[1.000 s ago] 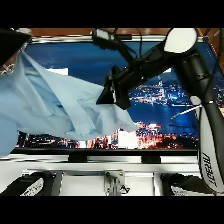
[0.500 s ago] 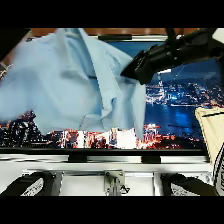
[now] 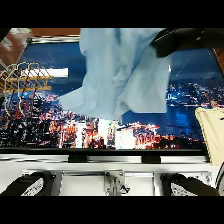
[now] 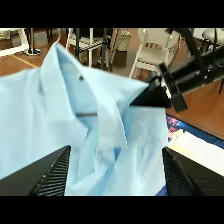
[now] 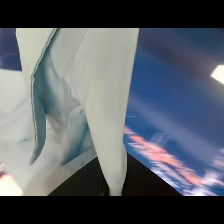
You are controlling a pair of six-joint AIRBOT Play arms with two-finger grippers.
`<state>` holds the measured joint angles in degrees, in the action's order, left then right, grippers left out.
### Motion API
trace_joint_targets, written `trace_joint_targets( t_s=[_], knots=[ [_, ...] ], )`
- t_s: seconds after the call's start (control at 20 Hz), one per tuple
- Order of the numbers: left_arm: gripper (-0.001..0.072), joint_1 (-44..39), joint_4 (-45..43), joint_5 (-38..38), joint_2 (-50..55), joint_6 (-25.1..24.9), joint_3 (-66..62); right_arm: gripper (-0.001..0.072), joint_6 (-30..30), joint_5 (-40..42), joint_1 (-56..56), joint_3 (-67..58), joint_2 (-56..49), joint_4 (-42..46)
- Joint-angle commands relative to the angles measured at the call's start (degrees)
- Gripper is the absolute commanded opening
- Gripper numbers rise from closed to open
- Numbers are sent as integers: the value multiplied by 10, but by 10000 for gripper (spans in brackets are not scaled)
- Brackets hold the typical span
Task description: Fold the shirts.
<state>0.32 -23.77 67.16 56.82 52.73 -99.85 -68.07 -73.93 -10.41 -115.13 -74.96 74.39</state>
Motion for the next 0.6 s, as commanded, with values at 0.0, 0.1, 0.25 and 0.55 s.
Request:
trace_joint_targets(
  t_s=[0.0, 0.1, 0.25, 0.55],
  knots=[
    [682, 0, 2, -1, 1, 0, 0, 69, -73, 16, 40, -45, 33, 222],
    [682, 0, 2, -1, 3, 0, 0, 69, -85, -3, 106, -45, 60, 239],
    [682, 0, 2, -1, 4, 0, 0, 69, -107, -2, 240, -45, 89, 255],
    [682, 0, 0, 0, 4, 0, 0, 70, -182, 37, 507, -45, 106, 264]
  ],
)
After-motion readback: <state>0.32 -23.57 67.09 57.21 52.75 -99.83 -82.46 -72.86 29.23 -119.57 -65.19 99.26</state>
